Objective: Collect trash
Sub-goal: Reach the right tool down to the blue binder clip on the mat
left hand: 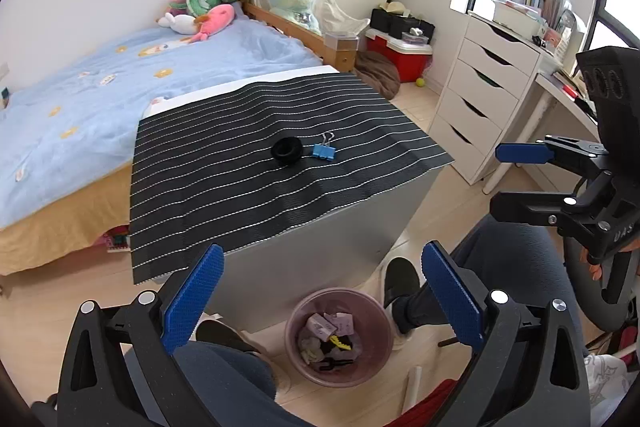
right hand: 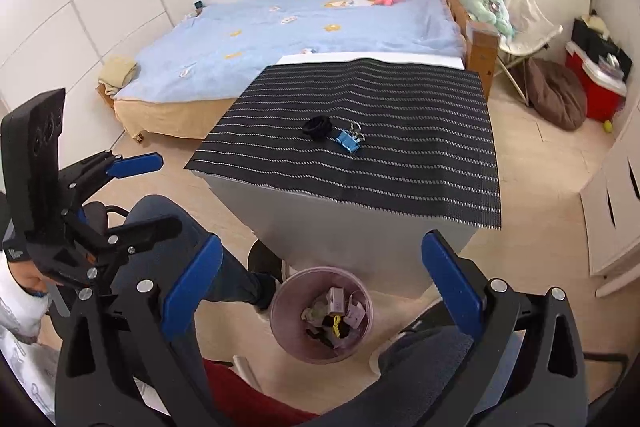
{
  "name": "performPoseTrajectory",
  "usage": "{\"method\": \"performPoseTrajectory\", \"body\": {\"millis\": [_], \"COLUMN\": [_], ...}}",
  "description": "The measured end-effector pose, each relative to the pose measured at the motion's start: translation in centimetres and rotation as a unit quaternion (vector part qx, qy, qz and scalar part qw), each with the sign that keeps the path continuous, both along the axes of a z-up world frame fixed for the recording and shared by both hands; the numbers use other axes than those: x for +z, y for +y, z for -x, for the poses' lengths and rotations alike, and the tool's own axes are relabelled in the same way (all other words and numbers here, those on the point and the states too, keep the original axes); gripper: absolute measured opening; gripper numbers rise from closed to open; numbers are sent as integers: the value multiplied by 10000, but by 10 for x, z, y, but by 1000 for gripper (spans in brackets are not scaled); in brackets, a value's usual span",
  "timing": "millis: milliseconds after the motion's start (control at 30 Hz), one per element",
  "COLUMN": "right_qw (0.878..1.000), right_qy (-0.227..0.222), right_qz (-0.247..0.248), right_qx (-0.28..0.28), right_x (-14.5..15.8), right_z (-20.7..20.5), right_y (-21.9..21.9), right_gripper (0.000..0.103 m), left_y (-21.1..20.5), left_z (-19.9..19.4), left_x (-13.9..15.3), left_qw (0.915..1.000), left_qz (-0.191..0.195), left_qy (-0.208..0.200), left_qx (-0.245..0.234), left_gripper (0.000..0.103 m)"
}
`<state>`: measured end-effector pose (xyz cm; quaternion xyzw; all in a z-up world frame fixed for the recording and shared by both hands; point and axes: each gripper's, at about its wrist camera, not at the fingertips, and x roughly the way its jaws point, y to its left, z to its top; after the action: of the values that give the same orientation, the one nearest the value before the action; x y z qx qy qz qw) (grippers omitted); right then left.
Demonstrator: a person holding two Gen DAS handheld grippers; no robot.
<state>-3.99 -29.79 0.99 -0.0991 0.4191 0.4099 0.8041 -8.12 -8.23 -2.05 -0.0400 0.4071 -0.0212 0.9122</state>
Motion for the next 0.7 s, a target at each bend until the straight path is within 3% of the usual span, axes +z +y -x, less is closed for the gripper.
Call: {"method": "performPoseTrajectory", "body": {"millis": [233,500,700], "right_qw": [9999,9980,9959], "right_qy": [-25,-395,-181], "right_qz": [-31,189,453], "right_qx": [151,459,759], "right_x": [5,16,1], "right_z": [-14,-47,-82], "right_y": [11,41,69], "right_gripper": [98,98,98], "left_y": [8,17,24], "left_z": [-5,-8,-9], "left_x": [0,5,3], "left_qw": [9998,9995,9993], "left_qz": [12,32,86], "left_qy": [30,-105,-98], "left_qx": [179,311,361], "left_gripper": [95,95,95]}}
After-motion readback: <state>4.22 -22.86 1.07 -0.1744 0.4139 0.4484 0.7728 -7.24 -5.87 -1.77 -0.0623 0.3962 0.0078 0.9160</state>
